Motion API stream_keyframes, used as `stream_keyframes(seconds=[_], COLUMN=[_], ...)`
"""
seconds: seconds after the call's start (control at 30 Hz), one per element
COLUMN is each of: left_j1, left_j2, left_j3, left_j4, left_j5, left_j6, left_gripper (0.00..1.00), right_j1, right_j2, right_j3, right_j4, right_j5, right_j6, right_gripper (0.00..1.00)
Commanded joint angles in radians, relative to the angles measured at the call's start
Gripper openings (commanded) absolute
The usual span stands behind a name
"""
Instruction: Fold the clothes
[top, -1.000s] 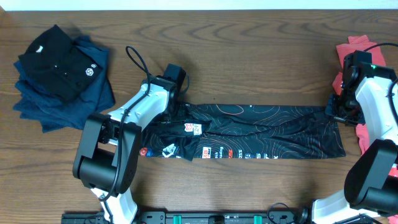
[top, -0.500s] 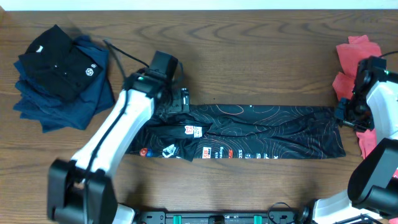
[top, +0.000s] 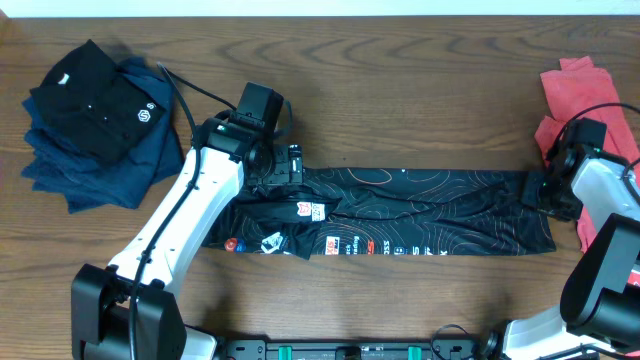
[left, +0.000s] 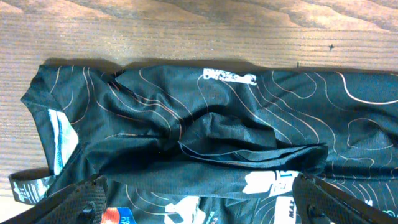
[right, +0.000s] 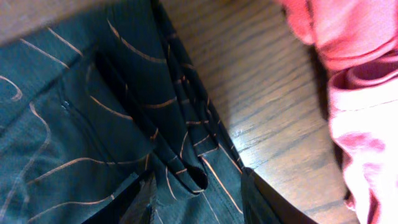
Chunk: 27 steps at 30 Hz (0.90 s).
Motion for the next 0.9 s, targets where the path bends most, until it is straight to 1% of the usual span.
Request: stream_keyframes(seconds=[0.0,0.07,0.13,0.23,0.3,0.47,0.63,0.77,0.87], left_j1=[0.008,0.008,0.008,0.008,0.008,0.008,0.008,0.008,0.008], left_j2=[0.003,0.003,0.003,0.003,0.003,0.003,0.003,0.003,0.003], left_j3=[0.001,0.001,0.001,0.001,0.001,0.001,0.001,0.001,0.001], left_j4=[-0.007,-0.010,-0.010,-0.010,-0.010,-0.010,-0.014,-0.013,-0.013], left_j5=[-0.012,-0.012,-0.012,-0.012,-0.012,-0.012,-0.012,-0.013,-0.013], left_j6=[0.005,0.005,0.005,0.005,0.005,0.005,0.005,0.005,0.005], left_gripper=[0.96,0.96,0.96,0.96,0.96,0.96,0.96,0.96,0.96], right_j1=[-0.006,-0.006,-0.006,-0.006,-0.006,-0.008,-0.009,-0.009,-0.009], right_j2=[-0.012,-0.012,-0.012,-0.012,-0.012,-0.012,-0.012,-0.024,-0.051], right_j3=[-0.037,-0.062,-0.079,-0.086,-0.086,-0.098,-0.106,-0.096,-0.076], right_j4=[0.043,0.079,0.105,0.120,0.121,0.138,0.147,0.144,0.139], right_j5=[-0.006,-0.014,-0.044,-0.088,-0.092,-0.088,-0.116,-0.154,-0.201], right_j6=[-0.019,-0.019,-0.019,-0.019,-0.019,-0.023,-0.034,-0.040,-0.040], right_gripper=[0.43,0.43,0.46,0.57,0.62,0.69,0.71,0.79,0.82])
